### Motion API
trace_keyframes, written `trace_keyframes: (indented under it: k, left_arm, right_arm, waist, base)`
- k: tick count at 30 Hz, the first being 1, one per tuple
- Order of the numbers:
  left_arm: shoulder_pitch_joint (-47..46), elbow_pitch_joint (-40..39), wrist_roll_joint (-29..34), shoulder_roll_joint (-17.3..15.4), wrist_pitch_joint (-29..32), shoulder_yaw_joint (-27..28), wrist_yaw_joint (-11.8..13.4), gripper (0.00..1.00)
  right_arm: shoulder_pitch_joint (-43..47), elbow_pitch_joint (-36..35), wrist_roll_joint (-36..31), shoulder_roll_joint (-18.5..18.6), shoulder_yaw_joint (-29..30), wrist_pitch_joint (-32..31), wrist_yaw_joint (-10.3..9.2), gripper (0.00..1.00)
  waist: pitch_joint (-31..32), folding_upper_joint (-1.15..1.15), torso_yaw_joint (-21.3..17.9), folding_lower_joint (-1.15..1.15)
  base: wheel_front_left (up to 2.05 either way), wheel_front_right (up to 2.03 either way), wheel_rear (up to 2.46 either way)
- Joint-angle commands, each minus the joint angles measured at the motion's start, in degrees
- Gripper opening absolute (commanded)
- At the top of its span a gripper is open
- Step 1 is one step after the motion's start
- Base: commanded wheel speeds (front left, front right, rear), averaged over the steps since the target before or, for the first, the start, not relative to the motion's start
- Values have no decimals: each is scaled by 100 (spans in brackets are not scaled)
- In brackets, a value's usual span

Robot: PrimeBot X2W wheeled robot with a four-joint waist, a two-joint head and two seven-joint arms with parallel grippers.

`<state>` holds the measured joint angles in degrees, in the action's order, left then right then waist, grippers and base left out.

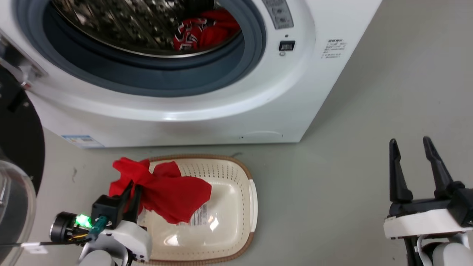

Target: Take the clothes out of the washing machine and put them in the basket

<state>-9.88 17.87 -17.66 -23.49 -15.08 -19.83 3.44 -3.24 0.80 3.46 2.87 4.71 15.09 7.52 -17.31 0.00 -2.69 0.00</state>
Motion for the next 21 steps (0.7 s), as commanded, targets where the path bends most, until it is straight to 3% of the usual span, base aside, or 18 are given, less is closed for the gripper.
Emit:
trace_keyframes:
  k: [1,12,21]
  left_arm:
    - [-166,284,30,68,-14,-44,-60,0]
    - [-1417,2271,283,546,-14,-179,-430,0]
    - [-2421,3542,422,774,-14,-106,-566,0]
  right_arm:
    - [-117,-48,-42,0,17,12,-6,100]
    - [-553,-383,-153,-1,277,12,-6,100]
    - [-841,-717,-198,-1,481,12,-6,100]
  waist:
    - [-366,0,-39,0]
    - [-1789,0,-240,0]
    - [-2693,0,-393,0]
  base:
    - [0,0,0]
    - [0,0,0]
    - [0,0,0]
